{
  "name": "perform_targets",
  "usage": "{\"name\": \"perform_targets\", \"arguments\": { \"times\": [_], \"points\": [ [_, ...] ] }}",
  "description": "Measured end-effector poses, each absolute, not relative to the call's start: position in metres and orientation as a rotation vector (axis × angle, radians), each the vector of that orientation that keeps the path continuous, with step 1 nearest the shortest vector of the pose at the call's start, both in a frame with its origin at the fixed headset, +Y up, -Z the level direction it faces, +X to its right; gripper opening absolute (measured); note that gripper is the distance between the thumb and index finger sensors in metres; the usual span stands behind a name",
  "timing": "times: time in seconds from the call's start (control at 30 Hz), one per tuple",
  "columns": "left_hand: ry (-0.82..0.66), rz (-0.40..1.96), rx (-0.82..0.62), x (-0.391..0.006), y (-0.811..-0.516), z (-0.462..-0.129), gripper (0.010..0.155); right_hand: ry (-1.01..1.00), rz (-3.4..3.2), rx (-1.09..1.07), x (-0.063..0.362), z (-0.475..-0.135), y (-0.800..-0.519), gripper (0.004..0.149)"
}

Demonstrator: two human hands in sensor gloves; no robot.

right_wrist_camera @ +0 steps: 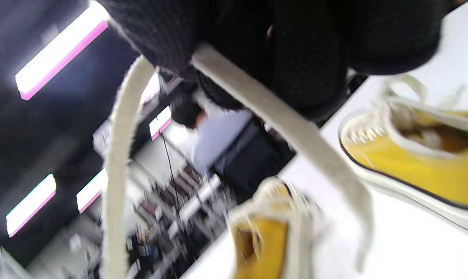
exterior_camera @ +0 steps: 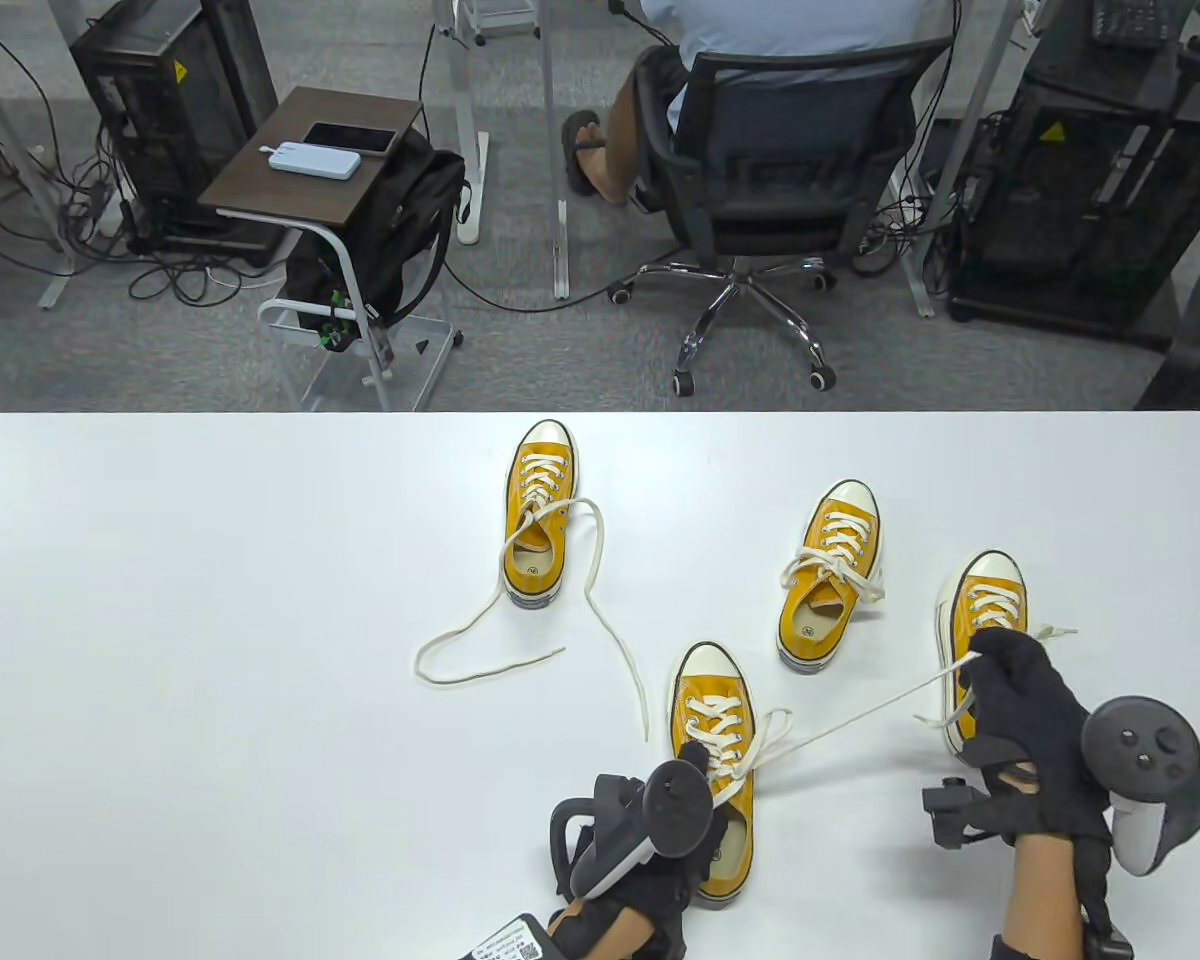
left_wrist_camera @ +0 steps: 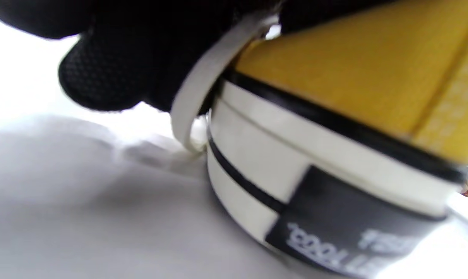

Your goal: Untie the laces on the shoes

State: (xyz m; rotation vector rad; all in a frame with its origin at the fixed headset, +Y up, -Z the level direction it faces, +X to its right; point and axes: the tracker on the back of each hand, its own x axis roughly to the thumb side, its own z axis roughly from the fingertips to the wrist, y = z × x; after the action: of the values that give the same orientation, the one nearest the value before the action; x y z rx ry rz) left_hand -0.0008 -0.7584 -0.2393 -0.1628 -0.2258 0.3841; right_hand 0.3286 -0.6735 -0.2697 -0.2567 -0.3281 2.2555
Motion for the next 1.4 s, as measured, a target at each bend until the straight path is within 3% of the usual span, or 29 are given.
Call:
{"name": "perform_targets", "arguments": {
  "times": [0.27,0.33,0.4,0.57,0.67,0.77,0.83,0.93,1.0,1.13,1.4],
  "points": [
    [-0.226,0.407,-0.171,-0.003,-0.759,-0.240,0.070,0.362,2.548,-0.184,0.283,-0.295,-0.711,0.038],
    [-0.230,0.409,-0.167,-0.003,-0.760,-0.240,0.071,0.473,2.598,-0.195,0.276,-0.296,-0.716,0.047],
    [-0.235,0.413,-0.169,-0.003,-0.760,-0.240,0.071,0.400,2.638,-0.201,0.272,-0.295,-0.712,0.052],
    [-0.247,0.457,-0.209,-0.005,-0.760,-0.242,0.073,0.234,2.693,-0.096,0.253,-0.284,-0.686,0.046],
    [-0.261,0.488,-0.223,-0.007,-0.759,-0.244,0.072,0.355,2.675,0.052,0.232,-0.282,-0.686,0.037],
    [-0.255,0.519,-0.237,-0.009,-0.759,-0.244,0.071,0.689,2.628,0.197,0.200,-0.282,-0.707,0.044],
    [-0.256,0.521,-0.232,-0.010,-0.758,-0.245,0.069,0.801,2.674,0.226,0.181,-0.282,-0.719,0.045],
    [-0.256,0.509,-0.217,-0.010,-0.755,-0.243,0.064,0.867,2.793,0.239,0.161,-0.281,-0.731,0.045],
    [-0.251,0.483,-0.167,-0.012,-0.750,-0.241,0.059,0.855,2.827,0.223,0.158,-0.281,-0.732,0.037],
    [-0.225,0.519,-0.132,-0.022,-0.736,-0.242,0.050,0.881,2.818,0.217,0.159,-0.282,-0.735,0.037],
    [-0.079,0.794,-0.015,-0.071,-0.715,-0.253,0.041,0.869,2.807,0.218,0.155,-0.281,-0.735,0.036]
  ]
}}
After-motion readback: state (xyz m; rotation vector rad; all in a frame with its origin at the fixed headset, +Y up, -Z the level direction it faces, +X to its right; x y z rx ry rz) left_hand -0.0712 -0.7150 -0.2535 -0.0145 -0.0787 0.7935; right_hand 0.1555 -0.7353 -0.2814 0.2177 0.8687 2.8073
